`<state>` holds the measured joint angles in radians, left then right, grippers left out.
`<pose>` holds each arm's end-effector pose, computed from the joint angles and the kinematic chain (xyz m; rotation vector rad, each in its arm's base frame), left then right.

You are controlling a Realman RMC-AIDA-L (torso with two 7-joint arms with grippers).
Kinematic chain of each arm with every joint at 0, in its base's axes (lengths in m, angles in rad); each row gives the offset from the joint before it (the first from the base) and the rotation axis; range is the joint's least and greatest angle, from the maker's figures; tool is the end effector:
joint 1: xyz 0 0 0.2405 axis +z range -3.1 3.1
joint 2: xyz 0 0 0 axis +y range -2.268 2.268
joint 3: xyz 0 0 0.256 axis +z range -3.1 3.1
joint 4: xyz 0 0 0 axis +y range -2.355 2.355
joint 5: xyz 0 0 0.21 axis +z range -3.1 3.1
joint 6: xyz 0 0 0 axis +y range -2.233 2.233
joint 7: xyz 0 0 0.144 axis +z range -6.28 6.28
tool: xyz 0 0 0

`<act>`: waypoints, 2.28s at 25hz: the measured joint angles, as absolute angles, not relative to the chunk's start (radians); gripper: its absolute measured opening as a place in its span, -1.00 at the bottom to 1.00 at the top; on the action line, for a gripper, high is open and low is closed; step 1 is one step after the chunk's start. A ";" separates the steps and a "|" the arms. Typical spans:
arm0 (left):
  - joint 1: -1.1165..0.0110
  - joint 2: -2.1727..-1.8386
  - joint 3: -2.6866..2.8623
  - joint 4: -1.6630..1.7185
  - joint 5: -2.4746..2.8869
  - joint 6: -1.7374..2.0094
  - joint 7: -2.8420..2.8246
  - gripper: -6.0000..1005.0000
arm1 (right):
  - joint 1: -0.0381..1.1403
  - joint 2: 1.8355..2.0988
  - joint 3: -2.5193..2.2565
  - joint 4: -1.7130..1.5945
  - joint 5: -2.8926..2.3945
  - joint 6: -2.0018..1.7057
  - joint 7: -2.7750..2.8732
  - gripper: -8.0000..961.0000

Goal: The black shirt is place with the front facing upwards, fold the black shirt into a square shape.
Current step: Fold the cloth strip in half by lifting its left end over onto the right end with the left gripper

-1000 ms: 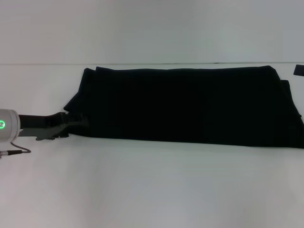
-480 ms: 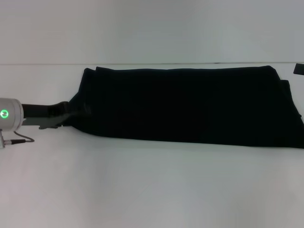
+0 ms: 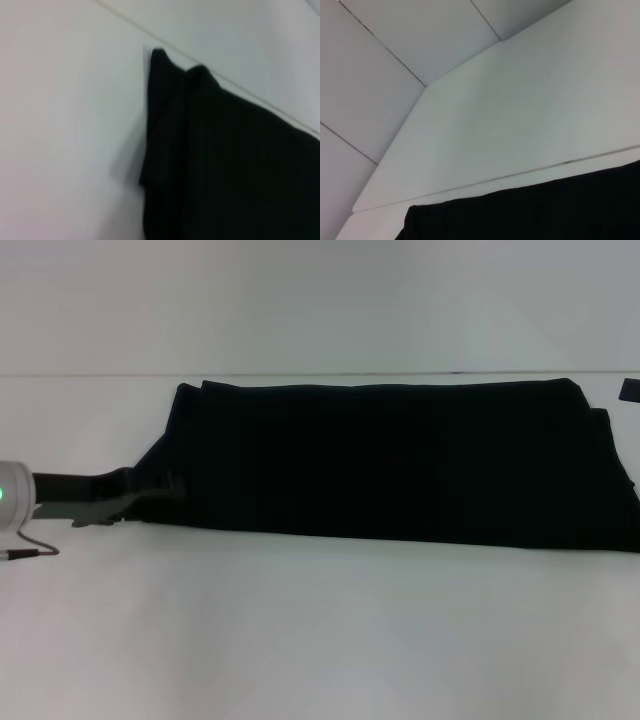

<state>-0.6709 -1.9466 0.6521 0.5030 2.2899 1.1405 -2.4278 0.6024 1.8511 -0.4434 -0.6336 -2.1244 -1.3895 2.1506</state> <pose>-0.3152 0.3925 0.0293 -1.9534 -1.8397 -0.4194 0.3118 0.3880 0.1244 -2.0701 1.4858 0.7308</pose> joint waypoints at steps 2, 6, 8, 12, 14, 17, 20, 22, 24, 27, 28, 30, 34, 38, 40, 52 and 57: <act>-0.652 -1.949 0.649 0.525 2.289 1.161 -2.430 0.69 | 0.602 1.851 -0.443 -0.634 -2.124 -1.388 2.151 0.81; -0.602 -1.967 0.617 0.624 2.280 1.213 -2.432 0.69 | 0.603 1.851 -0.443 -0.633 -2.124 -1.389 2.151 0.81; -0.587 -1.972 0.596 0.653 2.280 1.242 -2.431 0.68 | 0.603 1.851 -0.443 -0.633 -2.123 -1.389 2.151 0.81; -0.585 -1.964 0.584 0.654 2.279 1.315 -2.425 0.68 | 0.604 1.851 -0.443 -0.633 -2.123 -1.393 2.151 0.81; -0.594 -1.965 0.589 0.645 2.280 1.334 -2.424 0.68 | 0.605 1.851 -0.443 -0.633 -2.123 -1.392 2.151 0.81; -0.626 -1.971 0.599 0.607 2.290 1.329 -2.422 0.67 | 0.607 1.851 -0.443 -0.635 -2.123 -1.393 2.151 0.81; -0.657 -1.973 0.624 0.556 2.293 1.297 -2.417 0.67 | 0.607 1.851 -0.443 -0.639 -2.123 -1.393 2.151 0.81; -0.678 -1.973 0.647 0.524 2.294 1.268 -2.418 0.67 | 0.607 1.851 -0.443 -0.642 -2.123 -1.393 2.151 0.81; -0.691 -1.974 0.660 0.507 2.295 1.245 -2.422 0.67 | 0.608 1.850 -0.443 -0.643 -2.123 -1.393 2.151 0.81; -0.697 -1.973 0.666 0.497 2.295 1.222 -2.429 0.66 | 0.609 1.846 -0.443 -0.644 -2.123 -1.393 2.151 0.81; -0.697 -1.973 0.666 0.496 2.296 1.219 -2.430 0.66 | 0.609 1.845 -0.443 -0.644 -2.123 -1.393 2.151 0.81; -0.699 -1.970 0.666 0.487 2.296 1.210 -2.431 0.66 | 0.609 1.844 -0.443 -0.644 -2.122 -1.393 2.151 0.81; -0.705 -1.963 0.666 0.462 2.303 1.175 -2.432 0.65 | 0.609 1.843 -0.441 -0.644 -2.122 -1.393 2.151 0.81; -0.705 -1.962 0.666 0.462 2.306 1.165 -2.436 0.65 | 0.609 1.842 -0.440 -0.644 -2.121 -1.393 2.152 0.81; -0.706 -1.962 0.667 0.461 2.315 1.157 -2.443 0.65 | 0.609 1.842 -0.439 -0.644 -2.121 -1.393 2.152 0.81; -0.707 -1.960 0.669 0.460 2.336 1.128 -2.457 0.63 | 0.615 1.840 -0.437 -0.644 -2.120 -1.393 2.152 0.81; -0.711 -1.959 0.669 0.460 2.344 1.114 -2.458 0.63 | 0.615 1.840 -0.434 -0.644 -2.120 -1.393 2.153 0.80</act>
<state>-0.7107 -1.9594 0.6688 0.4600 2.3436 1.1136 -2.4584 0.6151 1.8404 -0.4343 -0.6443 -2.1199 -1.3928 2.1535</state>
